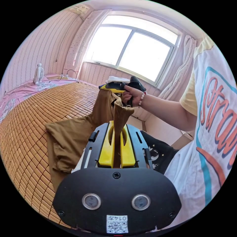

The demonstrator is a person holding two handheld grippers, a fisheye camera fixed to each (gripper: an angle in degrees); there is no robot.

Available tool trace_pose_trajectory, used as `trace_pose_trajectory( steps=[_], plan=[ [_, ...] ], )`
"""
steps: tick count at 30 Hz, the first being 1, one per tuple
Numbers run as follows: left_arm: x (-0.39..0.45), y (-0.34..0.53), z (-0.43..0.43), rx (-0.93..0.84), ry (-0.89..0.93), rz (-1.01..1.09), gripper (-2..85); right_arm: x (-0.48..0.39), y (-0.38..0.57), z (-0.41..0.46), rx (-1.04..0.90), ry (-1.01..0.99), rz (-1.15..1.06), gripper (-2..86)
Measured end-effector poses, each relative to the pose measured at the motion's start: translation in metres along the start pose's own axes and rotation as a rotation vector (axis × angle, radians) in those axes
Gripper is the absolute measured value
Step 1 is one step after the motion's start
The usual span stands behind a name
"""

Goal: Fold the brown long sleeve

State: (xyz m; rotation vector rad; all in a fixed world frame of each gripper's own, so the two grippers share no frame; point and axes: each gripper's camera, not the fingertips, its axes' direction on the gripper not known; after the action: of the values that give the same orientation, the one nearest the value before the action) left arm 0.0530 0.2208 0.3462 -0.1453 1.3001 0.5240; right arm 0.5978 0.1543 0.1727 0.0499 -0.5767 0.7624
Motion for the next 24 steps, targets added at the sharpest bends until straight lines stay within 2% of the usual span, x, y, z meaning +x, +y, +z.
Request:
trace_pose_trajectory(
  steps=[3, 7, 11, 14, 17, 20, 24],
  plan=[
    [-0.013, 0.008, -0.021, -0.009, -0.066, -0.060, 1.3, -0.040, -0.008, 0.055, -0.098, 0.019, -0.082, 2.2],
    [-0.060, 0.044, -0.052, -0.087, -0.224, -0.328, 5.5, -0.083, -0.004, 0.168, -0.281, 0.106, -0.190, 6.3],
    [-0.099, 0.084, -0.080, -0.153, -0.297, -0.571, 6.5, -0.097, 0.007, 0.224, -0.347, 0.250, -0.297, 6.5],
    [-0.106, 0.094, -0.099, -0.114, -0.331, -0.655, 6.4, -0.109, 0.011, 0.245, -0.375, 0.272, -0.365, 6.9],
    [-0.103, 0.088, -0.099, -0.109, -0.343, -0.669, 6.2, -0.123, 0.015, 0.256, -0.436, 0.288, -0.418, 6.9],
    [-0.096, 0.068, -0.083, -0.139, -0.325, -0.604, 6.1, -0.148, 0.042, 0.254, -0.524, 0.206, -0.515, 6.1],
    [-0.093, 0.049, -0.055, -0.213, -0.372, -0.516, 5.9, -0.175, 0.111, 0.255, -0.824, 0.209, -0.674, 5.7]
  ],
)
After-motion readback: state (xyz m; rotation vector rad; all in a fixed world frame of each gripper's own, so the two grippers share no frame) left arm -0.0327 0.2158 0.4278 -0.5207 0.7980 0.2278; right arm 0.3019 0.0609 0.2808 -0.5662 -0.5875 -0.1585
